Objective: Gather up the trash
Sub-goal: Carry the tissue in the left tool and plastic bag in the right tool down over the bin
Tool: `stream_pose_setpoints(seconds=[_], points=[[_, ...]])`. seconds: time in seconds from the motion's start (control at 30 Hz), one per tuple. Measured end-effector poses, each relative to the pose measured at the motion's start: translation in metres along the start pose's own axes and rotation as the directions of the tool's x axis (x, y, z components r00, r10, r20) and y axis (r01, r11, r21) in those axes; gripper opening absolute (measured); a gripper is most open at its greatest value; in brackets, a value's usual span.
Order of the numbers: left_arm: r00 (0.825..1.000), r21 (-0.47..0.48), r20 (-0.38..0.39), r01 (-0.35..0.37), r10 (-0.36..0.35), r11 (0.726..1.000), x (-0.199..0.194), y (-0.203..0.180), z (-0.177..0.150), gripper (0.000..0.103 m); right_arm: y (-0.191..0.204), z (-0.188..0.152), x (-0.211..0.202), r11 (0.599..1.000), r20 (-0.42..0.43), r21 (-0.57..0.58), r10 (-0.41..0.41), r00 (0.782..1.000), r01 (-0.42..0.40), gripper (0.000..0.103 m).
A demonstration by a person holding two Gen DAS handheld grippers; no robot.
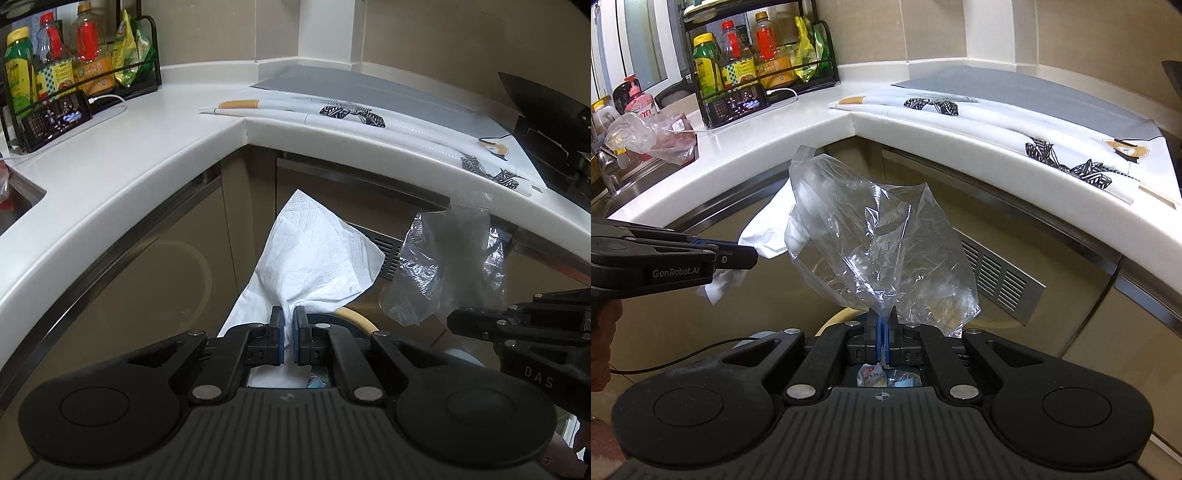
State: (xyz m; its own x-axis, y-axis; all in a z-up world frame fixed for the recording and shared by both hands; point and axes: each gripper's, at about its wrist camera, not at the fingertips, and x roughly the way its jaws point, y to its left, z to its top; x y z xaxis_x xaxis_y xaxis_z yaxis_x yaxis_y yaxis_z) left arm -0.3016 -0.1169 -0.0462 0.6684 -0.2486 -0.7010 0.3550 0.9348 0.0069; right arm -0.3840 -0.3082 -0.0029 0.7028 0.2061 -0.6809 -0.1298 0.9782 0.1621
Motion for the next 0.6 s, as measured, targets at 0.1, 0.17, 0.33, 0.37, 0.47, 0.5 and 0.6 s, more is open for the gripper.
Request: stream_pose_setpoints(seconds=[0.1,0.17,0.33,0.37,0.47,0.5,0.6], points=[[1.000,-0.006,-0.012,-0.001,0.001,1.000,0.005,0.000,0.000,0.004,-0.002,-0.001,0.004,1.000,-0.010,0.002,0.001,1.000,0.000,0.002],[1.000,-0.008,-0.019,-0.003,0.003,1.000,0.008,-0.001,0.000,0.004,-0.003,-0.002,0.006,1.000,-0.021,0.008,0.002,1.000,-0.002,0.002],[0.999,-0.017,-0.040,-0.002,0.001,1.000,0.016,0.000,-0.002,0.004,-0.007,-0.005,0.016,1.000,-0.055,0.029,0.005,0.998,-0.004,0.002],[0.999,-0.017,-0.043,-0.002,0.001,1.000,0.017,0.000,-0.003,0.004,-0.008,-0.006,0.017,1.000,-0.060,0.031,0.005,0.998,-0.003,0.002],[0.999,-0.018,-0.051,0.000,-0.001,1.000,0.021,0.001,-0.003,0.004,-0.008,-0.007,0.021,0.999,-0.069,0.033,0.004,0.998,-0.001,0.002],[0.999,-0.018,-0.054,-0.001,0.000,1.000,0.023,0.000,-0.003,0.004,-0.008,-0.007,0.022,0.999,-0.072,0.034,0.004,0.997,-0.001,0.002],[0.998,-0.017,-0.065,0.002,-0.003,1.000,0.029,0.000,-0.003,0.004,-0.010,-0.007,0.027,0.999,-0.084,0.036,0.004,0.996,-0.001,0.002]])
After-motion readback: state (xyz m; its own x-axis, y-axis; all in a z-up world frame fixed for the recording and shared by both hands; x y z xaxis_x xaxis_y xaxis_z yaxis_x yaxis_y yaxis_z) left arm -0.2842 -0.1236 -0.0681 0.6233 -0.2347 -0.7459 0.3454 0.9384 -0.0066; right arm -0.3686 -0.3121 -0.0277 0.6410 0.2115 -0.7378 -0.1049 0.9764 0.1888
